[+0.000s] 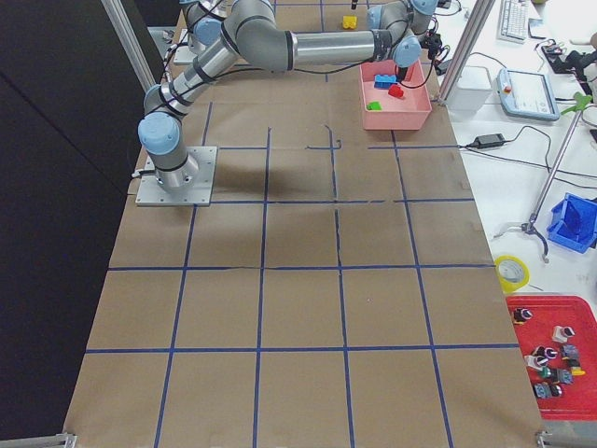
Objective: Put all blocks into box
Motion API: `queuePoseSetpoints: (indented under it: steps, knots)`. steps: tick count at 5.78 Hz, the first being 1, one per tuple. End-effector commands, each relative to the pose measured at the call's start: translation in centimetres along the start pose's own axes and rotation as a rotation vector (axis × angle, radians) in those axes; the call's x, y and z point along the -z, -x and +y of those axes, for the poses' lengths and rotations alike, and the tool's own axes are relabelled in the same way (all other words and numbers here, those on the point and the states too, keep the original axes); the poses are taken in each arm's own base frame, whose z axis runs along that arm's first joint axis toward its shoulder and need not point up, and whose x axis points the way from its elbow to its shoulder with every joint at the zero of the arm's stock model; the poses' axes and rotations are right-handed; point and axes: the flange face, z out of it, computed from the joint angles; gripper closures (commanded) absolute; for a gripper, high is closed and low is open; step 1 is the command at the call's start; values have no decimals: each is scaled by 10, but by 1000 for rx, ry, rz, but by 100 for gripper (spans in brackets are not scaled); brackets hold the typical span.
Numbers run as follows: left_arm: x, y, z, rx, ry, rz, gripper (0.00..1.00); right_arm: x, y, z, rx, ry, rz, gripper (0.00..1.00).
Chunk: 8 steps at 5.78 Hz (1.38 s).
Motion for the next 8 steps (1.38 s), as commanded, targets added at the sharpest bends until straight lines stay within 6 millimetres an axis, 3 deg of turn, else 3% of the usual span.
queuePoseSetpoints:
  steps: [1, 2, 4, 5, 6, 7, 8]
  knots:
    - [-40, -5, -6, -16, 36, 21, 1, 59, -39, 17, 160, 60, 186, 0]
    - [-45, -6, -2, -16, 54, 22, 1, 103, -51, 41, 213, 124, 230, 1]
    - [-52, -8, 1, -15, 72, 32, 5, 159, -74, 112, 212, 218, 315, 4]
    - [-53, -9, 0, -16, 72, 32, 11, 168, -95, 166, 207, 241, 332, 8]
    - [-57, -7, 0, -15, 75, 35, 14, 157, -115, 208, 204, 177, 310, 8]
    - [-59, -7, 0, -15, 79, 35, 29, 137, -133, 242, 206, 84, 284, 1]
    - [-58, -5, 0, -15, 85, 23, 44, 126, -138, 264, 222, 31, 273, 0]
